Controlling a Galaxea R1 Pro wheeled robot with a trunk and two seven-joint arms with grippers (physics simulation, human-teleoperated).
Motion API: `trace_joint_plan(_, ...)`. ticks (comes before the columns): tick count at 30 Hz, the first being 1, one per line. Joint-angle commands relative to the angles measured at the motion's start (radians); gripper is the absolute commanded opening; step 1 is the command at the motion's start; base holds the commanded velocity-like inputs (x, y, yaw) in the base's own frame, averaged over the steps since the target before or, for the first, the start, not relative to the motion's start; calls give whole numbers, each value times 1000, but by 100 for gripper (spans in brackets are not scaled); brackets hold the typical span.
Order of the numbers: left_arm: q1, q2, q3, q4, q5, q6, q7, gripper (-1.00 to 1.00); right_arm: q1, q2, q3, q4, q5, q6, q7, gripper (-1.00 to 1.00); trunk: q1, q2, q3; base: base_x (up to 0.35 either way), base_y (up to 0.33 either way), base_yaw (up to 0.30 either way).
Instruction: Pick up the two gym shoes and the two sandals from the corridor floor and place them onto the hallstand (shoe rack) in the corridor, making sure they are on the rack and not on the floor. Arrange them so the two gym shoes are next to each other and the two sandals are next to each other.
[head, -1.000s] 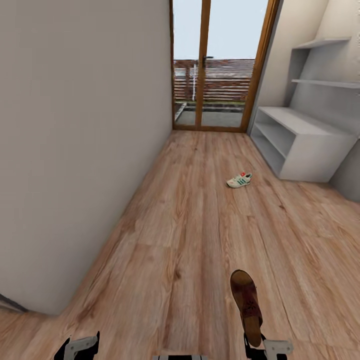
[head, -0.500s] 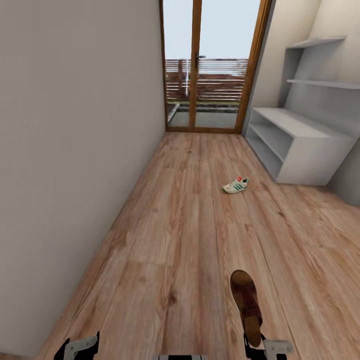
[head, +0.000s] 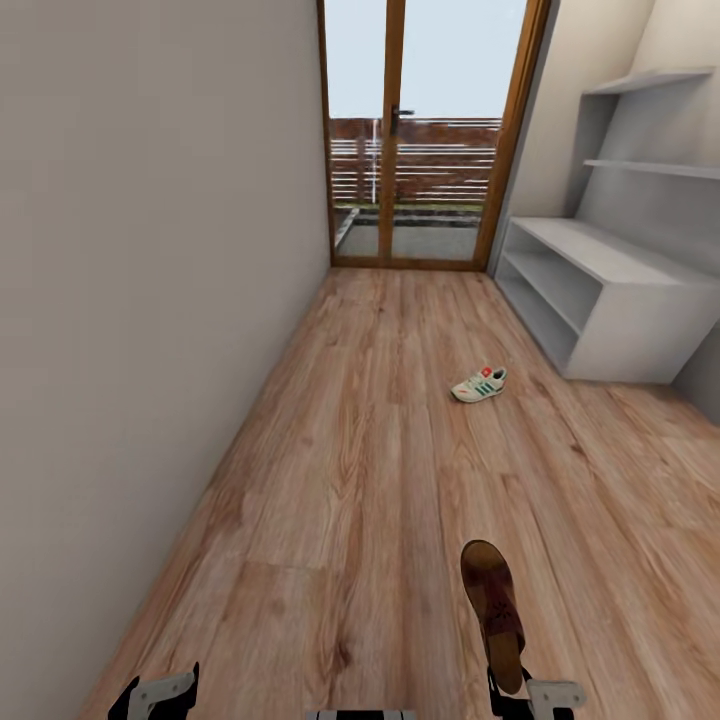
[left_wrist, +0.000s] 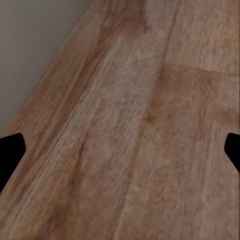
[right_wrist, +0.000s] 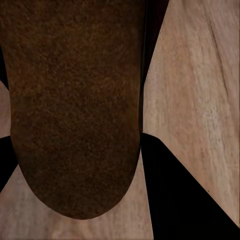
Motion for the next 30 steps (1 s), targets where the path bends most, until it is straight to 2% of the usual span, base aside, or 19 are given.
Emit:
trace_joint_plan(1,-1,0,7,1,-5,-3,-3,100,-1,0,-1,1,5,-2,-5,-100,0,0,-1,329,0,0)
trace_joint_plan(25,-1,0,7,1,-5,-3,-3,100,-1,0,-1,1,5,-2,-5,-100,0,0,-1,330,0,0)
trace_joint_plan(30,-1,0,7,1,-5,-3,-3,100,-1,0,-1,1,5,-2,-5,-100,0,0,-1,330,0,-180)
